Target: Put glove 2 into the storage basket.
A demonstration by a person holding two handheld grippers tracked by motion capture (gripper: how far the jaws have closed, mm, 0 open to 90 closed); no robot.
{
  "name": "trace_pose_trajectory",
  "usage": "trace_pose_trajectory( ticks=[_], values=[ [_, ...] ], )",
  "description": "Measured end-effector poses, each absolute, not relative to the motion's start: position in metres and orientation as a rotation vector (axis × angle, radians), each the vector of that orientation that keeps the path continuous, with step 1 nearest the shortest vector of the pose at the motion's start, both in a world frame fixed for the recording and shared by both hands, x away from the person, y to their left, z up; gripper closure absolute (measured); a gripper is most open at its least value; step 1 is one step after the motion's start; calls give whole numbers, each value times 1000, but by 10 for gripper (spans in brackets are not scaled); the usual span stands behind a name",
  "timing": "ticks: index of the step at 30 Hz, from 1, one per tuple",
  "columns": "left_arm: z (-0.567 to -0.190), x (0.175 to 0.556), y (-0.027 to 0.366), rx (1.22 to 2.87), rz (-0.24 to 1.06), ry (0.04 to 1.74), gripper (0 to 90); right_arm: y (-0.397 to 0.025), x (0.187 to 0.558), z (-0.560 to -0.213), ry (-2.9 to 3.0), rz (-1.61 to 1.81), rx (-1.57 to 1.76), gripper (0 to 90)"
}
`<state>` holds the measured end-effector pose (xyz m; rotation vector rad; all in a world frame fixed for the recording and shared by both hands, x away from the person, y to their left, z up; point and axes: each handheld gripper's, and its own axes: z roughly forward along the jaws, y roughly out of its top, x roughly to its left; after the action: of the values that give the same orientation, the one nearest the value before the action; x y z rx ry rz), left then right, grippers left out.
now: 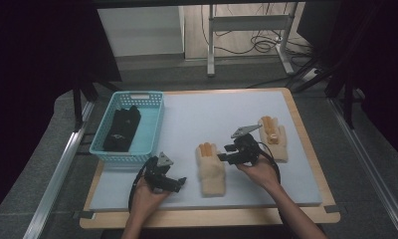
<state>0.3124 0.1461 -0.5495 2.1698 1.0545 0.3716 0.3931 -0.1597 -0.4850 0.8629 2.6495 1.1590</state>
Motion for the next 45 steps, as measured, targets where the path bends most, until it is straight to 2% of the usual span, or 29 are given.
trace_pose_trajectory(
  ticks=[6, 13, 20, 26, 30, 35, 45],
  values=[
    [-550, 312, 146, 2169, 371, 1055, 3, -180, 397, -491, 2616, 1102, 891, 630],
    [-550, 312, 146, 2169, 371, 1055, 3, -224, 406, -485, 2520, 1069, 994, 708],
    [-550, 312, 146, 2168, 370, 1058, 3, -275, 414, -474, 2401, 1059, 1121, 717],
    [-550, 312, 146, 2168, 370, 1060, 4, -311, 423, -466, 2306, 1037, 1195, 632],
    [-550, 312, 146, 2168, 370, 1060, 4, -325, 429, -469, 2277, 1031, 1219, 536],
    [-550, 312, 146, 2167, 370, 1060, 4, -327, 437, -484, 2299, 996, 1194, 458],
    [-550, 312, 146, 2167, 370, 1060, 5, -316, 448, -506, 2379, 920, 1082, 385]
  ],
)
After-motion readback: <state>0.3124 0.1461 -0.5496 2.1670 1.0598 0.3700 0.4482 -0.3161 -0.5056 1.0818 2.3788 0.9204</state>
